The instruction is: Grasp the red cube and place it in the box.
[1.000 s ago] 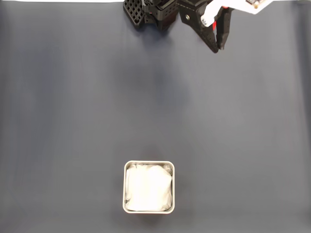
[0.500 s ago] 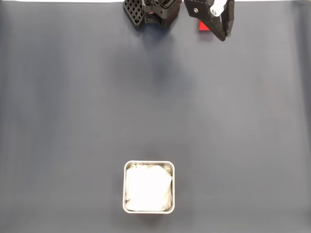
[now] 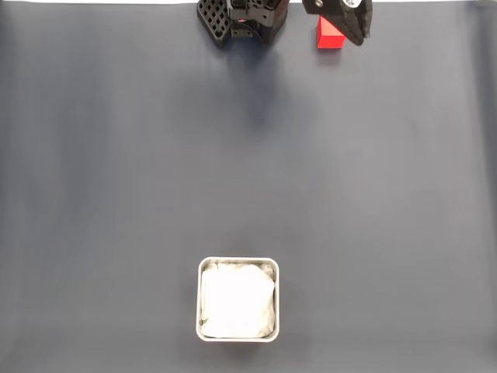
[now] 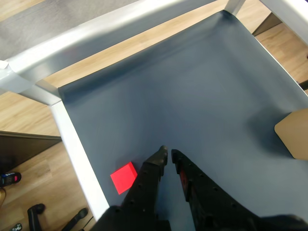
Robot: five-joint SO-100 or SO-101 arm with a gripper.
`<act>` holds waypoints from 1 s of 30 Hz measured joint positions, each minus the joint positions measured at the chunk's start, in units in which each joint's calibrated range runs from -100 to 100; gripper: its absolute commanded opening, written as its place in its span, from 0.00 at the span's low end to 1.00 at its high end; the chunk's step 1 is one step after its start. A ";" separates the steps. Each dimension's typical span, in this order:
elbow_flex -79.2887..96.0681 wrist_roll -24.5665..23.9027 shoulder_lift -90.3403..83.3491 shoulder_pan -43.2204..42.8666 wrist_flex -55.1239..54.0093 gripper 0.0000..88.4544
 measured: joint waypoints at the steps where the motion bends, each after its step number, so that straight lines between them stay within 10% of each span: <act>1: 0.54 0.00 -0.52 -0.52 0.16 0.00; 30: 9.58 0.24 -10.77 -16.10 4.46 0.00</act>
